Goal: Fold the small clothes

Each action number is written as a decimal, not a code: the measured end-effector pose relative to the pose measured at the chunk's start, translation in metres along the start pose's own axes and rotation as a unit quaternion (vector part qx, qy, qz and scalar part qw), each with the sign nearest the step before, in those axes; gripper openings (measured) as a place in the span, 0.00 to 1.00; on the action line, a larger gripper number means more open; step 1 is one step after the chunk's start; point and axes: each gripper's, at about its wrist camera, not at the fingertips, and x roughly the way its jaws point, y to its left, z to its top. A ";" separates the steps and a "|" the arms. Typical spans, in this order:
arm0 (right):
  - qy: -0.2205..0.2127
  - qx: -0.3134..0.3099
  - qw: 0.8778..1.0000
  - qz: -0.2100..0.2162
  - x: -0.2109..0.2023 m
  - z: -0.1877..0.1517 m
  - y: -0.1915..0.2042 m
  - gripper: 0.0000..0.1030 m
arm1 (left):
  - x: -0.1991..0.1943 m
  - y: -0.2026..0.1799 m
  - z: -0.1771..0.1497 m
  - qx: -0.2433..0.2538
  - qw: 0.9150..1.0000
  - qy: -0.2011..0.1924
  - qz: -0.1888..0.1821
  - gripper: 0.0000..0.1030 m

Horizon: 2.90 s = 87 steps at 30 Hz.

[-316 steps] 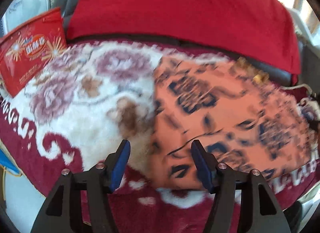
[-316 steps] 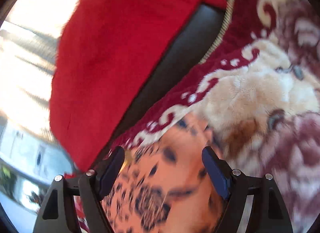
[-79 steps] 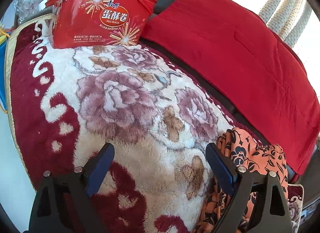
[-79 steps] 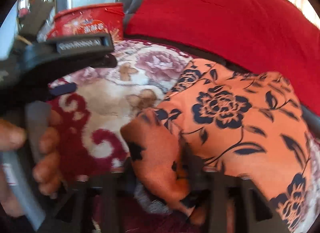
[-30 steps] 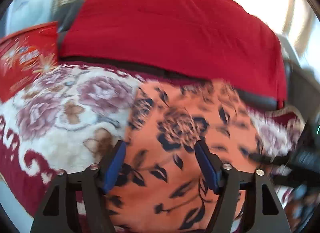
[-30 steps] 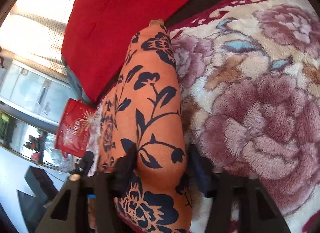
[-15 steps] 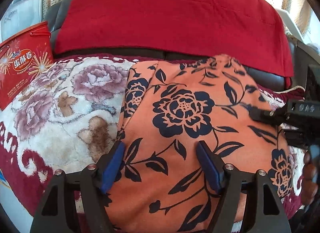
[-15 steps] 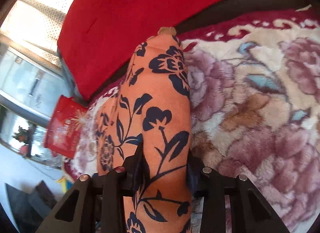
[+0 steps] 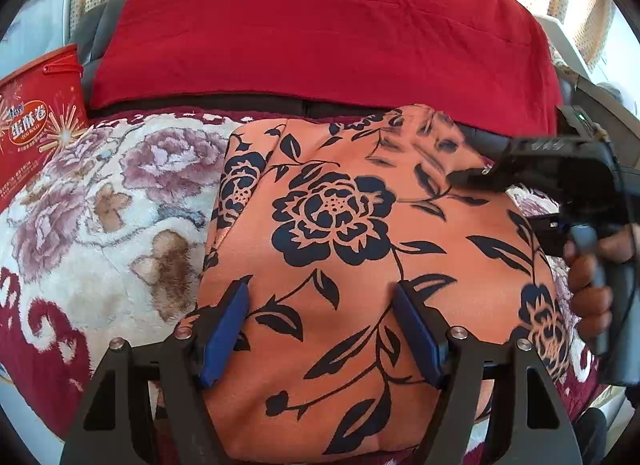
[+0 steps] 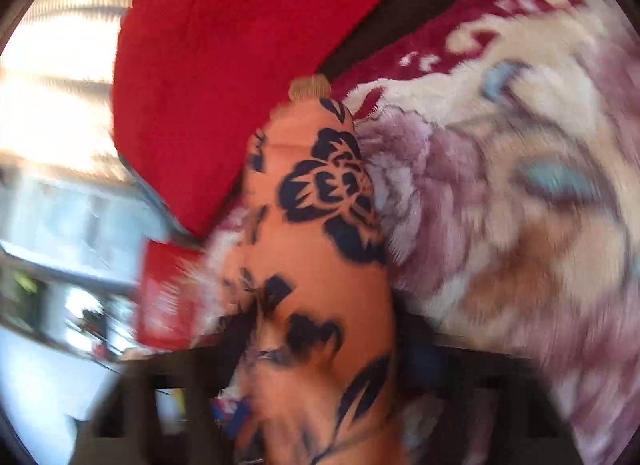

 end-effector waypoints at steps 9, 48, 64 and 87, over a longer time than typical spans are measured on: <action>-0.038 0.013 0.999 0.018 -0.050 -0.036 -0.008 0.67 | -0.001 0.006 -0.001 -0.006 1.000 0.001 -0.012 0.73; -0.023 -0.038 0.999 -0.011 -0.062 -0.077 0.003 0.71 | 0.011 0.097 -0.014 -0.221 0.961 0.074 -0.149 0.74; -0.061 -0.118 0.990 -0.042 -0.089 -0.062 0.043 0.34 | -0.012 0.061 -0.003 -0.175 0.973 0.002 -0.148 0.69; -0.005 -0.109 0.994 0.029 -0.070 -0.040 0.004 0.37 | 0.052 0.042 0.025 -0.175 0.951 0.128 -0.220 0.27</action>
